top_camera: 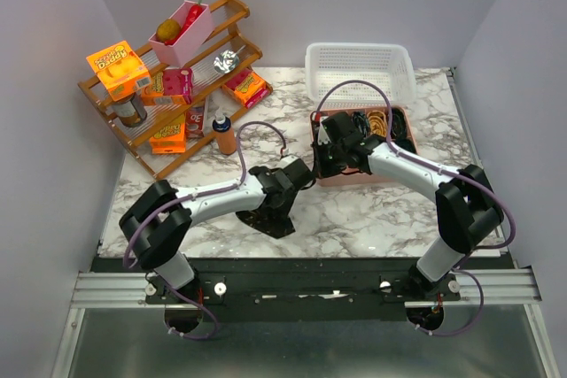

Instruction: Roll the ties

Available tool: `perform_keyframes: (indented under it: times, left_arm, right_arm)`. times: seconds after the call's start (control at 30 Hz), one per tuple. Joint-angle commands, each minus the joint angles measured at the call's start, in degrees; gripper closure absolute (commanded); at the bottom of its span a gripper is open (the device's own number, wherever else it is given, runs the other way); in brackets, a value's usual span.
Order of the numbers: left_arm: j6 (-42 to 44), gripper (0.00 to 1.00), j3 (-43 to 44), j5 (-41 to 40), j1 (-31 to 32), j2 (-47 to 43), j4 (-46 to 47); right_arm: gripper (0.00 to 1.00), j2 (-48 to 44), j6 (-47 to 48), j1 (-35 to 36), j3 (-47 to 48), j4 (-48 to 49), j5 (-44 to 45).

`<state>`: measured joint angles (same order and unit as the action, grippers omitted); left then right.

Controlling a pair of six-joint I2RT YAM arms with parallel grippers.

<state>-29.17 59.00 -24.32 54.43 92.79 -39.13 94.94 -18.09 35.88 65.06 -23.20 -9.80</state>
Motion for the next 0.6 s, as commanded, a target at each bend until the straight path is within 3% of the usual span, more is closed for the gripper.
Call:
perform_keyframes:
  times: [0.0, 0.13, 0.3, 0.5, 0.53, 0.57]
  left_arm:
    - [-2.47, 0.23, 1.73, -2.83, -1.78, -5.86, 0.9]
    - [-2.65, 0.2, 0.42, -2.41, -5.3, -12.79, 1.6]
    - [-2.47, 0.25, -6.42, 6.2, -10.56, -21.32, 5.56]
    - [-5.98, 0.54, -13.73, 16.3, -13.47, -32.58, 5.83]
    - [-6.86, 0.71, -15.48, 17.45, -13.74, -33.55, 5.74]
    - [-7.56, 0.81, -16.19, 18.77, -13.74, -34.6, 5.48]
  right_arm:
    - [0.99, -0.8, 1.56, -0.28, 1.39, 0.61, -1.27]
    - [0.99, -0.98, 2.44, 0.33, 2.62, 0.35, -2.76]
    - [0.99, 0.59, 3.85, 4.28, 4.55, -0.26, -3.03]
    - [0.99, 5.51, 3.94, 7.88, 8.85, -0.27, -6.28]
    - [0.99, 7.44, 3.94, 8.15, 9.64, -0.44, -6.98]
    - [0.99, 8.33, 3.94, 8.5, 11.13, -0.53, -7.77]
